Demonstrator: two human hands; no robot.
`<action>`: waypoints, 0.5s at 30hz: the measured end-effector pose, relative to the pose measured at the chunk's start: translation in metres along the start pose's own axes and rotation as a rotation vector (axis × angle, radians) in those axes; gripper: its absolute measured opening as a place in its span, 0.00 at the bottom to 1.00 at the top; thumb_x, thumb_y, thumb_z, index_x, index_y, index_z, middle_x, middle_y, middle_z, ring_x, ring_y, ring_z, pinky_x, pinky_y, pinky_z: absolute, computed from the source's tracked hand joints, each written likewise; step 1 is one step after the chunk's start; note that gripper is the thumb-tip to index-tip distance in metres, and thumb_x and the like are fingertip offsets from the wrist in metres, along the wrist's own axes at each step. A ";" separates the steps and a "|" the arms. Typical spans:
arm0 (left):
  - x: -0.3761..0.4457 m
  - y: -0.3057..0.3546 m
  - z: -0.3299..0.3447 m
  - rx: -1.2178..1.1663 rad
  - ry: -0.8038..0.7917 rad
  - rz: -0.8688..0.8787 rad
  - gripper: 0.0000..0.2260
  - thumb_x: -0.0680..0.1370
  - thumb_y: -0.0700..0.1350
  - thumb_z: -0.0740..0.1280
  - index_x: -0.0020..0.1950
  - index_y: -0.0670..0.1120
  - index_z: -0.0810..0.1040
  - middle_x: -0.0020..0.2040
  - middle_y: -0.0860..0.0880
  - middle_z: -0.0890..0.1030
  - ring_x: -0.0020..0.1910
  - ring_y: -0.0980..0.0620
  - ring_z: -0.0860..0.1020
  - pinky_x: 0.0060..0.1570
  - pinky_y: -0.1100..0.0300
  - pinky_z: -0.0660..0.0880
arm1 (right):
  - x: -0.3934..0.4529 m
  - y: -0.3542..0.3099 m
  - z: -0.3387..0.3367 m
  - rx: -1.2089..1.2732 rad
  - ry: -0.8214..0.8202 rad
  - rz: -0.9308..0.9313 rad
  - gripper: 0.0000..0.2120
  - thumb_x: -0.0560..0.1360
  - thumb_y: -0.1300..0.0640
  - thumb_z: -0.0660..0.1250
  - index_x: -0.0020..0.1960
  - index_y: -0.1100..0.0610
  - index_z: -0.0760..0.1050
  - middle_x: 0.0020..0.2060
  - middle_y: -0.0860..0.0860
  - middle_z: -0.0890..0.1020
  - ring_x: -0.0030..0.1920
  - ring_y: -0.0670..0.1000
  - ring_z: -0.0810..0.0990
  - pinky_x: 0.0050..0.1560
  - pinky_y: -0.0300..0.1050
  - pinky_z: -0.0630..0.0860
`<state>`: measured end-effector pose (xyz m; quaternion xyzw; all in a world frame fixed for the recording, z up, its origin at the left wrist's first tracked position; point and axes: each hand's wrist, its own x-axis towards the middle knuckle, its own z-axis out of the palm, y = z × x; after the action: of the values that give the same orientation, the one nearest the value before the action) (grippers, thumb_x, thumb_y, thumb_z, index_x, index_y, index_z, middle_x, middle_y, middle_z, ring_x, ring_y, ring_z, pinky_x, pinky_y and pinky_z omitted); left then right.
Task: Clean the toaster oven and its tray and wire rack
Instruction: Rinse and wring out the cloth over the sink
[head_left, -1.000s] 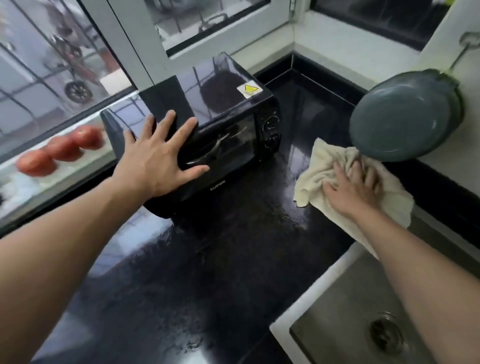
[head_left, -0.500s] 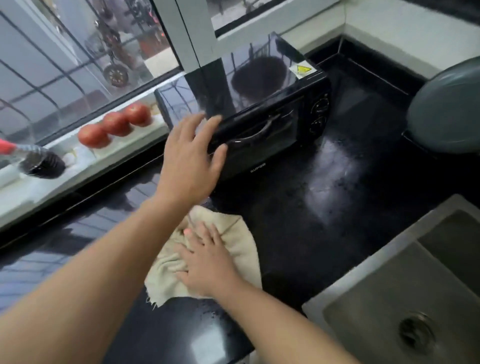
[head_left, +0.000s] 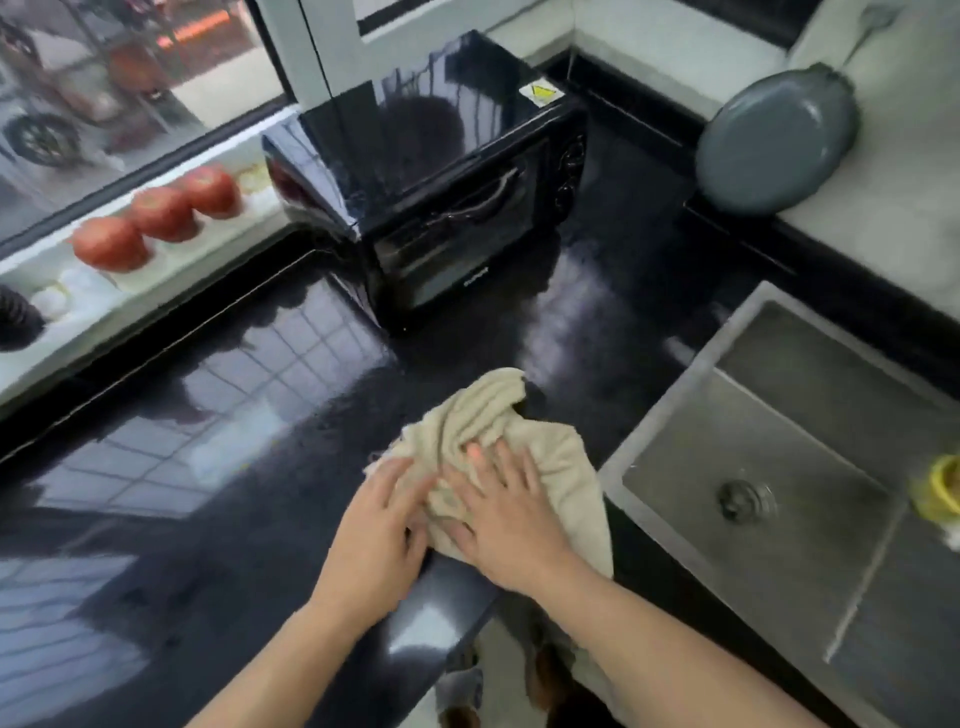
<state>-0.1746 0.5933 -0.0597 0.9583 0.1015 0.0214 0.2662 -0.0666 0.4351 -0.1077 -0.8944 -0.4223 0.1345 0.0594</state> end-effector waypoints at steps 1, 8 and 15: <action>0.001 0.005 0.007 0.018 -0.068 0.096 0.27 0.74 0.37 0.71 0.74 0.45 0.76 0.74 0.41 0.73 0.73 0.41 0.70 0.74 0.50 0.66 | -0.017 0.002 0.003 -0.020 -0.015 -0.011 0.31 0.80 0.34 0.51 0.79 0.45 0.58 0.78 0.54 0.61 0.77 0.63 0.58 0.76 0.64 0.52; 0.014 0.049 0.049 0.440 -0.489 0.121 0.27 0.83 0.59 0.57 0.82 0.55 0.57 0.85 0.45 0.46 0.84 0.40 0.44 0.79 0.41 0.53 | -0.134 0.100 -0.022 0.206 0.018 0.401 0.40 0.74 0.39 0.68 0.78 0.40 0.49 0.72 0.48 0.60 0.68 0.56 0.64 0.69 0.52 0.65; 0.021 0.139 0.087 0.648 -0.389 0.276 0.31 0.77 0.67 0.60 0.75 0.53 0.68 0.74 0.46 0.67 0.74 0.41 0.63 0.78 0.39 0.49 | -0.217 0.141 -0.037 0.193 0.024 0.645 0.23 0.78 0.65 0.58 0.69 0.46 0.70 0.59 0.47 0.72 0.61 0.53 0.68 0.61 0.45 0.70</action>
<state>-0.1204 0.4375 -0.0627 0.9834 -0.0790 -0.1579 -0.0409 -0.0835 0.1787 -0.0623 -0.9737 -0.1022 0.1754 0.1033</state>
